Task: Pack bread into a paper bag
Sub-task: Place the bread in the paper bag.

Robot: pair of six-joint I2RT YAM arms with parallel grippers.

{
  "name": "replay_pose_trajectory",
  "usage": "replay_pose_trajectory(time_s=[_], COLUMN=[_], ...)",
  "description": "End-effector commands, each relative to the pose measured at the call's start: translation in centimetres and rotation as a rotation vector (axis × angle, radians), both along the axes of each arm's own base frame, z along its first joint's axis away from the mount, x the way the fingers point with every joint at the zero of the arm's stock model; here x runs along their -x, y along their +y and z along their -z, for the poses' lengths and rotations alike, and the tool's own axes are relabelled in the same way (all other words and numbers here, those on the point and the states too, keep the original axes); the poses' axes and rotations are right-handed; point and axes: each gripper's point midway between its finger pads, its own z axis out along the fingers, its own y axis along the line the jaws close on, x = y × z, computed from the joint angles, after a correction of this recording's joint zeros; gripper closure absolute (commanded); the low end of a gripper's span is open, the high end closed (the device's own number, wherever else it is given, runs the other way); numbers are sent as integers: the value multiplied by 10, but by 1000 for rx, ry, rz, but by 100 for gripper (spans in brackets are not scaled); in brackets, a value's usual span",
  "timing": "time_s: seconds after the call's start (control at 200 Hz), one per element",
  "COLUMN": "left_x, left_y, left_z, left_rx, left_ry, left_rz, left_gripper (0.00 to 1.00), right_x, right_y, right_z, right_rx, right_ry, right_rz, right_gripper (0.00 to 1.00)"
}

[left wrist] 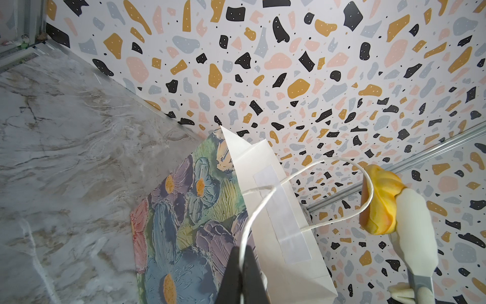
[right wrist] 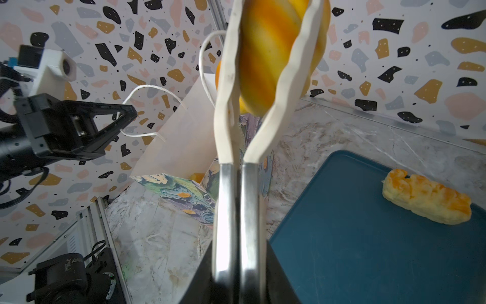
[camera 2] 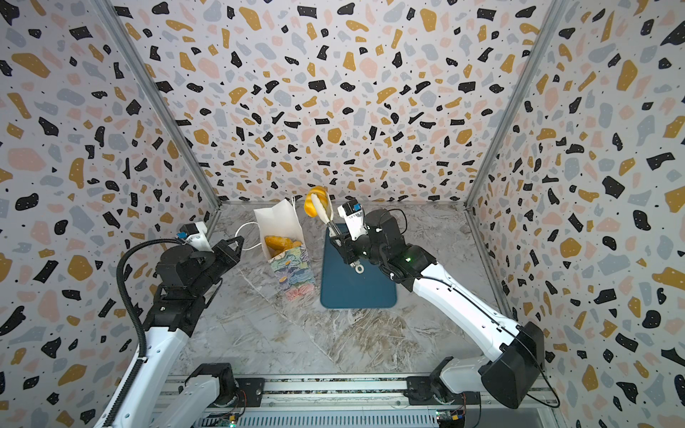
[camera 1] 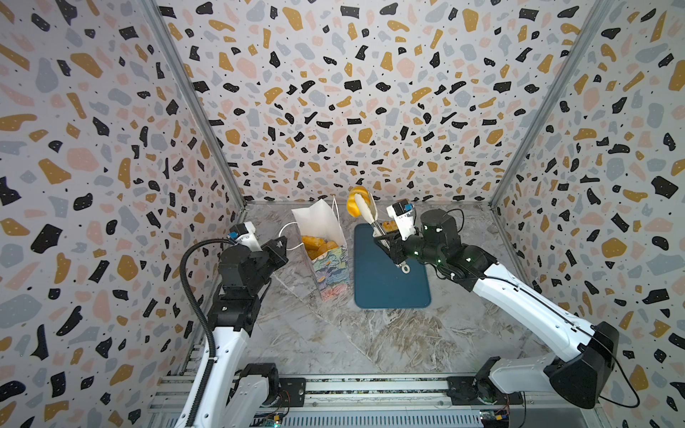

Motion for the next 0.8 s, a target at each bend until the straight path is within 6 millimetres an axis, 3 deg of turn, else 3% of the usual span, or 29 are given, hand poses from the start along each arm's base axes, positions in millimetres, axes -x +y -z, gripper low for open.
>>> replay_pose_trajectory(time_s=[0.0,0.456,0.791], left_x=[0,3,8], left_y=[-1,-2,-2], left_z=[-15,-19,-25], left_rx=[1,2,0], left_ry=[-40,-48,-60], left_rz=[12,13,13], left_gripper=[100,100,100], right_x=[13,31,44], right_y=[2,32,58], right_z=[-68,-91,-81], right_rx=[-101,-89,-36], right_ry=[-168,-236,-229], right_rz=[-31,-106,-181], right_gripper=[89,89,89])
